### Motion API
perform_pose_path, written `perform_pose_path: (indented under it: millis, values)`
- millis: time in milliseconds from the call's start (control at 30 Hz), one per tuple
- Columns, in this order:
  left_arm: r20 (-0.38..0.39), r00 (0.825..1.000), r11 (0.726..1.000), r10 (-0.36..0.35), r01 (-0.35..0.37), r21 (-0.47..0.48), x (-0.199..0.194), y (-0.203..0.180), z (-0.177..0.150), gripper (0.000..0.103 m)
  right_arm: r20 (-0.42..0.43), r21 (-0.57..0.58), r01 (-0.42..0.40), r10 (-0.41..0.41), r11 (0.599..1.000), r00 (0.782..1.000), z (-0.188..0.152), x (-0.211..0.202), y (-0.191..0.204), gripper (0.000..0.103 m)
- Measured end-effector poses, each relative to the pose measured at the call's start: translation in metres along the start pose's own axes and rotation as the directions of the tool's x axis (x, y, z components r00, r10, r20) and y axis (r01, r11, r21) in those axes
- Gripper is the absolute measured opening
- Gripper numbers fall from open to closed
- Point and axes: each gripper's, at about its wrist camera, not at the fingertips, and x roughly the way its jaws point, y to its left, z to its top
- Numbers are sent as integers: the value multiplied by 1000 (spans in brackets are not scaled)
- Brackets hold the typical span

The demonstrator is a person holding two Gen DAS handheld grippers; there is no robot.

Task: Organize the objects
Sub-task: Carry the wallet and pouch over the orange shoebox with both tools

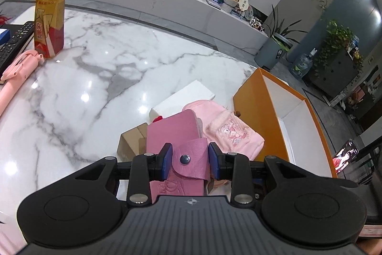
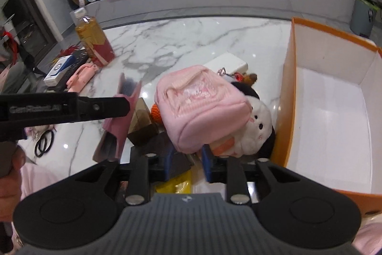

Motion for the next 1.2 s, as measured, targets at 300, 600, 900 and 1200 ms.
perform_pose_path:
  millis: [300,600,900,1200]
  values:
    - [15,1000,999,9,-8,-36,-1,12,2,38,69,-371,83,-62,925,996,5,1,51,51]
    - [23,1000,999,-2,3,-51,-3,22,5,38,100,-583,238,-222,776,970,-6,44,79,49]
    - [25,1000,999,-6,7,-45,-8,20,6,38,166,-608,315,-271,729,948,-13,45,78,19]
    - [88,994,997,-72,74,-24,-36,-11,20,38,245,-350,196,-112,916,963,27,-41,36,15]
